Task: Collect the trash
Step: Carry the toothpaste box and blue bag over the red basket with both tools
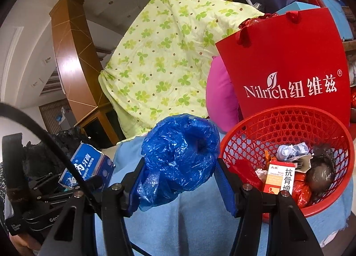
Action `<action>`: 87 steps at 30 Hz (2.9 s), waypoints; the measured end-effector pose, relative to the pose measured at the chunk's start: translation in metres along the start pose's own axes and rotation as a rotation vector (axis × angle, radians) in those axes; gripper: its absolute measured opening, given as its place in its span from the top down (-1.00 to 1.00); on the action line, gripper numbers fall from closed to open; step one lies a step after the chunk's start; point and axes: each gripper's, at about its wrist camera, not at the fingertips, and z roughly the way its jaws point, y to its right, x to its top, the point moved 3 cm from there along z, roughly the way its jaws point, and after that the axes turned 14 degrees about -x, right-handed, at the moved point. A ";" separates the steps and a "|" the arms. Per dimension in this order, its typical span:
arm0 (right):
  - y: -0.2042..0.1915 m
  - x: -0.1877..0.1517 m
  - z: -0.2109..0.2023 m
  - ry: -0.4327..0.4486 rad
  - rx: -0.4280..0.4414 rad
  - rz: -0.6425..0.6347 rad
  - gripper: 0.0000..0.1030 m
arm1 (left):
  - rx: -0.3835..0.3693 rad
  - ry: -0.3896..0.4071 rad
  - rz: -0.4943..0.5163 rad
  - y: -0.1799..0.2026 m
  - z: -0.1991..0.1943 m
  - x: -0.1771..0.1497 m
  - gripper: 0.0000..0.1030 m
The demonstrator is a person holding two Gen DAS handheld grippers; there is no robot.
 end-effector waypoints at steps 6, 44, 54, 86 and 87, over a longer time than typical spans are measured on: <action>0.006 0.000 -0.007 0.018 -0.002 0.014 -0.21 | -0.012 0.008 0.020 0.009 -0.002 0.004 -0.12; 0.028 0.005 -0.039 0.086 -0.021 0.092 -0.23 | -0.101 -0.009 0.073 0.050 -0.001 0.006 -0.13; 0.028 0.002 -0.045 0.098 -0.027 0.102 -0.23 | -0.114 -0.013 0.084 0.057 -0.002 0.006 -0.13; 0.033 0.003 -0.055 0.122 -0.045 0.135 -0.24 | -0.144 -0.026 0.117 0.067 0.002 0.005 -0.14; 0.032 0.003 -0.056 0.123 -0.045 0.136 -0.24 | -0.143 -0.025 0.119 0.067 0.002 0.005 -0.14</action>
